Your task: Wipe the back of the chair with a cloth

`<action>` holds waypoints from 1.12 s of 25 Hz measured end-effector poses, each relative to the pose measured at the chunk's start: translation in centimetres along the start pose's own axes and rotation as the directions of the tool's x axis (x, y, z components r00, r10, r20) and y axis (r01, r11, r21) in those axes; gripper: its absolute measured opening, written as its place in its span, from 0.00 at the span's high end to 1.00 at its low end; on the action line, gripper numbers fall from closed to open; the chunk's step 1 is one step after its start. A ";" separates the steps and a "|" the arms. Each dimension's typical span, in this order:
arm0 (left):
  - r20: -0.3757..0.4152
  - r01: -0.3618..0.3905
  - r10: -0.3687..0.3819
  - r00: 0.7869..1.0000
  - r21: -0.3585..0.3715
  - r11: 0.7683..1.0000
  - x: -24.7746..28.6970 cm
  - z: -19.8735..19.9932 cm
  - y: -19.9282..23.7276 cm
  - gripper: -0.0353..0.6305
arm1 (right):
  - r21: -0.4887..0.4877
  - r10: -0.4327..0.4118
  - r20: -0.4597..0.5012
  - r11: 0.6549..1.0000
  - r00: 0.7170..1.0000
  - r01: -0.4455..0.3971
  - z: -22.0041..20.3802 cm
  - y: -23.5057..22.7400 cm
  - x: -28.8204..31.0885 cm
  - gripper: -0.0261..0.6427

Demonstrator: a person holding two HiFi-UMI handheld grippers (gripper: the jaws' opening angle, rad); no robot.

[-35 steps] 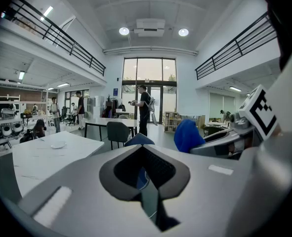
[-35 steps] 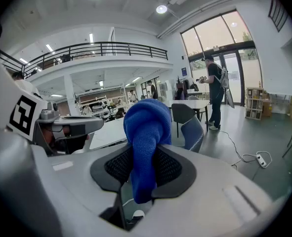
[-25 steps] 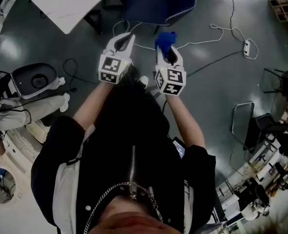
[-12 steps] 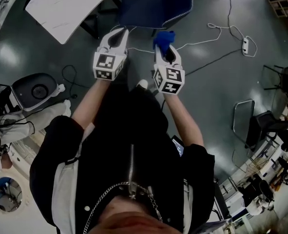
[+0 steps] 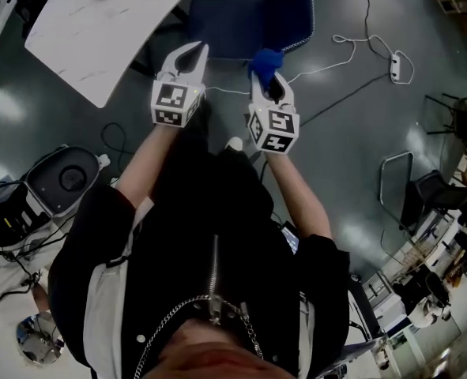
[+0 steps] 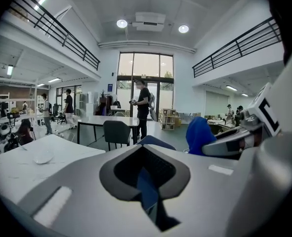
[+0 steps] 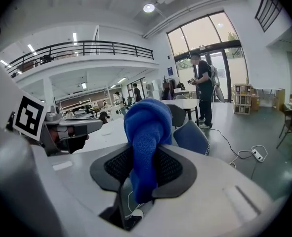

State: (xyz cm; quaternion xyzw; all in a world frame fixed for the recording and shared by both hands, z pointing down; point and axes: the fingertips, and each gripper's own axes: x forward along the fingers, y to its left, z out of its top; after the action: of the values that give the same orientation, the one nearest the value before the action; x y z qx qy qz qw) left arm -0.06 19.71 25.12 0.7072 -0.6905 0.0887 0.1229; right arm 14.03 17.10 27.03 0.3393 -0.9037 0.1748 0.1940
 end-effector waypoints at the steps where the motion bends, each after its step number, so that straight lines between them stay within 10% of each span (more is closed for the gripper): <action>1: -0.002 0.010 -0.010 1.000 0.002 1.000 0.7 0.2 0.8 0.94 | 0.006 -0.011 -0.004 1.000 1.000 0.011 0.4 0.1 0.9 0.79; 15: -0.046 0.172 -0.169 0.985 0.059 0.983 9.5 2.4 8.5 0.94 | 0.121 -0.185 -0.018 0.975 0.983 0.185 4.4 -1.2 11.1 0.79; 28: -0.083 0.237 -0.232 0.969 0.058 0.970 16.3 0.9 7.1 0.94 | 0.220 -0.248 -0.031 0.943 0.968 0.249 3.1 -5.0 14.1 0.79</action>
State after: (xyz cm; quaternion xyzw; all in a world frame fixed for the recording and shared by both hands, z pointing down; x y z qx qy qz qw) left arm -6.71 3.79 29.44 0.7838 -0.5935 0.1235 0.1349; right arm 6.95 4.48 31.84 0.4699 -0.8281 0.2495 0.1767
